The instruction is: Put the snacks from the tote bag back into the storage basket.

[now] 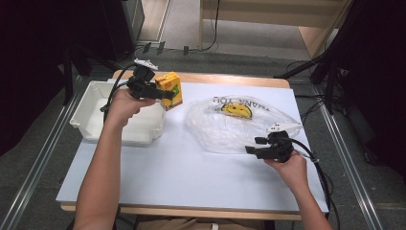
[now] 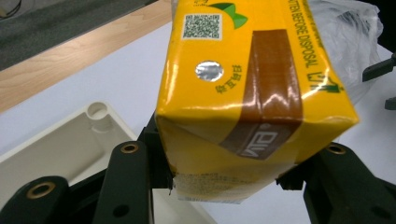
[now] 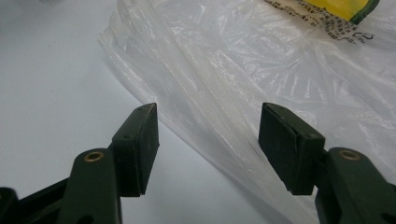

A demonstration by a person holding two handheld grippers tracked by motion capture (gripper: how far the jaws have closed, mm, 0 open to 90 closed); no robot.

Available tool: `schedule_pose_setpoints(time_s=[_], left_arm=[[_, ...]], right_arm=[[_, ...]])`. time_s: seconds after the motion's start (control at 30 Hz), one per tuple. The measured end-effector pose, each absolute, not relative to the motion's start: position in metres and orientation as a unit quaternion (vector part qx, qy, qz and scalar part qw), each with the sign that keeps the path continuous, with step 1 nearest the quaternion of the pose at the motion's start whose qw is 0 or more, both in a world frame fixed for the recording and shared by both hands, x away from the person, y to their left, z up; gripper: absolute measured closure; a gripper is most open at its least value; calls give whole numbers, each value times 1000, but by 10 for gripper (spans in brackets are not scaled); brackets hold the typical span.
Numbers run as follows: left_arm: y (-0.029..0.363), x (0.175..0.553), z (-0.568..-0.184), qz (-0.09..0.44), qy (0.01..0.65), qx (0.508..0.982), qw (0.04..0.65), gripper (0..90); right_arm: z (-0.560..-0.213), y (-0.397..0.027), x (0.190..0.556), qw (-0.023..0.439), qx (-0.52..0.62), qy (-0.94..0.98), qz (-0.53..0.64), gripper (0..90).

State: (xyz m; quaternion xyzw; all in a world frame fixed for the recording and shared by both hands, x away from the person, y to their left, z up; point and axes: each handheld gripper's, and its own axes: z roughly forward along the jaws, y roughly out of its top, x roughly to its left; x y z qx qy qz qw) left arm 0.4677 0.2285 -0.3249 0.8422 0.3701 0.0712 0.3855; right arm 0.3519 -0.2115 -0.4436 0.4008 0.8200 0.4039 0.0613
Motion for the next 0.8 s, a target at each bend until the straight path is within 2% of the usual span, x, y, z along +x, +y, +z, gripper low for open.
schedule_pose_setpoints(time_s=[0.8], left_arm=[[262,471,-325,96,406,826,380,516]], right_arm=[[-444,-211,352,62,401,821,402,390]])
